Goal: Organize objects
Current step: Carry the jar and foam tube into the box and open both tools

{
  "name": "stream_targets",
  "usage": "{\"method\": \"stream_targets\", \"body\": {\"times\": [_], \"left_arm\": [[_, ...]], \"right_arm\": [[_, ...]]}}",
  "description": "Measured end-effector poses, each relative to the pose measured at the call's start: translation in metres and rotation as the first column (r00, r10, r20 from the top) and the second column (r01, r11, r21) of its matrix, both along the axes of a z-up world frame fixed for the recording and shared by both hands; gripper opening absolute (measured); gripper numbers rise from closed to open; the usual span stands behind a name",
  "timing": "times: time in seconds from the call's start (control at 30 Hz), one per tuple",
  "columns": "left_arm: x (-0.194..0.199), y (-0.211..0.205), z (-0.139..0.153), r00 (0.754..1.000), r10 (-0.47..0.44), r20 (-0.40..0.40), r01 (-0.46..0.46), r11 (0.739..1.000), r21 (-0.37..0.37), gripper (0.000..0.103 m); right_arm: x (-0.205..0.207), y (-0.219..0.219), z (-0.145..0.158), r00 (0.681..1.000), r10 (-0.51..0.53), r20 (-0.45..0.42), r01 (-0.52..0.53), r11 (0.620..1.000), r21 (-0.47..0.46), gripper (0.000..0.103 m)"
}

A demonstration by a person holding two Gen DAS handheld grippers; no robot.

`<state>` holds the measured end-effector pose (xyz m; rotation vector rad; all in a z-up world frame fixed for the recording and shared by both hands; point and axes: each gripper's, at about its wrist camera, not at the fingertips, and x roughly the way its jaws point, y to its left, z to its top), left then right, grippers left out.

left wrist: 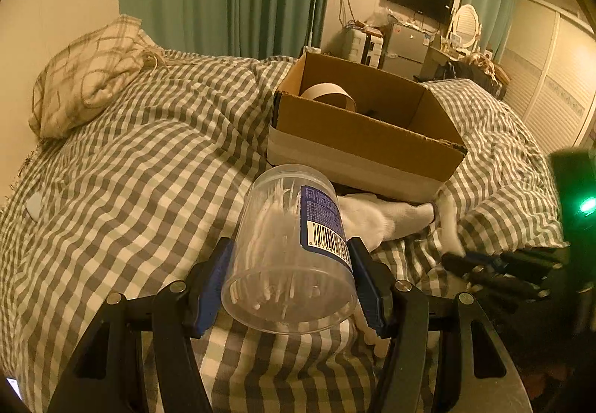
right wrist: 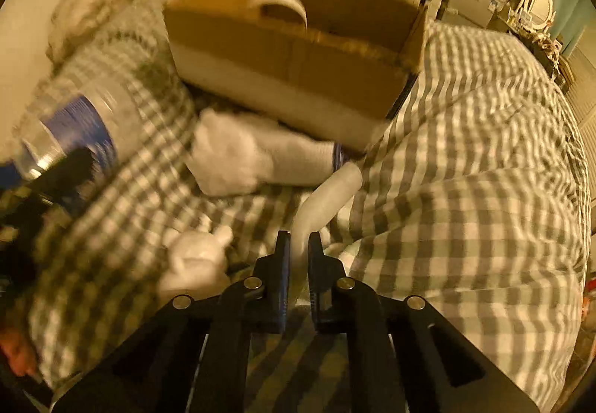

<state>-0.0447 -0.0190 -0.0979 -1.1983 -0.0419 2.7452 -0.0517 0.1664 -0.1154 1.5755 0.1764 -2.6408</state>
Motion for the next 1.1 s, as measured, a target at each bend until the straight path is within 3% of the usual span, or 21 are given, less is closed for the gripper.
{"method": "stream_targets", "body": {"times": [0.17,0.47,0.83,1.1], "left_arm": [[0.007,0.003,0.008,1.000,-0.004,0.001,0.004,1.000,0.003,0.063],[0.005,0.010,0.052,0.998,-0.008,-0.067,0.010,1.000,0.023,0.063],[-0.059,0.032,0.112,0.984,-0.042,-0.172,0.044,0.999,0.013,0.063],[-0.119,0.048,0.118,0.982,-0.064,-0.176,0.065,0.998,-0.001,0.063]], "right_arm": [[0.018,0.002,0.042,0.994,0.030,-0.109,-0.041,0.994,-0.104,0.008],[0.026,-0.007,0.105,0.959,0.060,-0.278,-0.098,0.987,-0.124,0.008],[-0.041,0.014,0.170,0.931,0.063,-0.359,-0.105,0.989,-0.100,0.008],[-0.113,0.024,0.185,0.928,0.054,-0.369,-0.084,0.994,-0.067,0.008]]}}
